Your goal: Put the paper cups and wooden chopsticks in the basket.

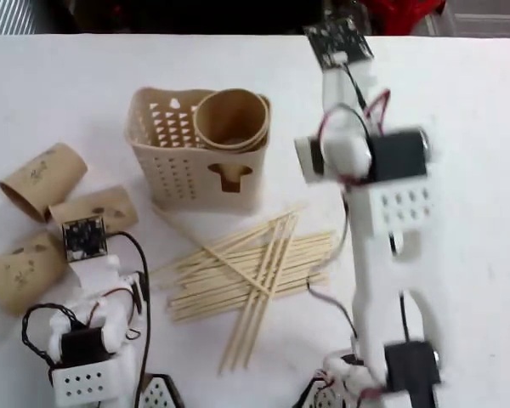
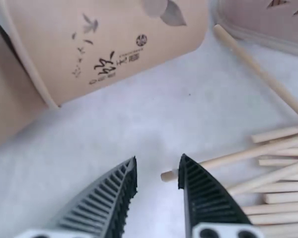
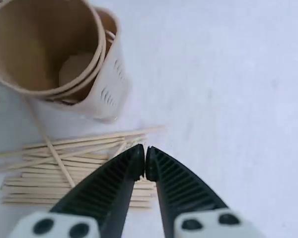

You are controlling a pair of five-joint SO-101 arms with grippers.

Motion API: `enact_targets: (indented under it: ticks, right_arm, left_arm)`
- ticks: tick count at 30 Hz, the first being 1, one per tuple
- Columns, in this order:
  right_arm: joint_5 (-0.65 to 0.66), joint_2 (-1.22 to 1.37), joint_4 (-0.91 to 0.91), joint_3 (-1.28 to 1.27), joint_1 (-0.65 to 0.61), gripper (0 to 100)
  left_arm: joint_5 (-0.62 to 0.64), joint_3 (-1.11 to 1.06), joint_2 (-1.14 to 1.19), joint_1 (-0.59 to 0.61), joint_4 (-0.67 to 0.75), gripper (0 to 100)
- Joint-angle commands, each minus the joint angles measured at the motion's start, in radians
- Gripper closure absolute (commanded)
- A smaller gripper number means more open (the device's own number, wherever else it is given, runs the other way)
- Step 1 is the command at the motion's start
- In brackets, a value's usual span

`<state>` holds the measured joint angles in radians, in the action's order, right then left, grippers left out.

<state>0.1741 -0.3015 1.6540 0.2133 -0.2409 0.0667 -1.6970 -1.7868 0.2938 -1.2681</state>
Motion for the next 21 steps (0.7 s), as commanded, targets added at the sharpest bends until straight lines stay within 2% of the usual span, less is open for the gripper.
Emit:
enact_targets:
  ticks: [1, 7, 11, 16, 21]
  right_arm:
    - [0.009, -0.185, -0.056, -0.233, 0.015, 97.8]
    - [0.014, -0.486, -0.332, -0.835, 0.094, 97.4]
    - [0.178, -0.674, -0.473, -1.145, 0.186, 97.4]
    - [0.213, -0.892, -0.515, -1.358, 0.295, 97.4]
    - [0.216, -1.067, -0.519, -1.514, 0.302, 97.4]
  left_arm:
    - [-0.011, 0.003, -0.008, -0.007, -0.003, 85]
    - [-0.011, 0.003, -0.008, -0.019, -0.003, 85]
    - [-0.006, 0.003, -0.008, -0.025, -0.003, 85]
    - [-0.008, 0.003, -0.008, -0.028, -0.003, 84]
    - [-0.015, 0.006, -0.010, -0.016, 0.081, 84]
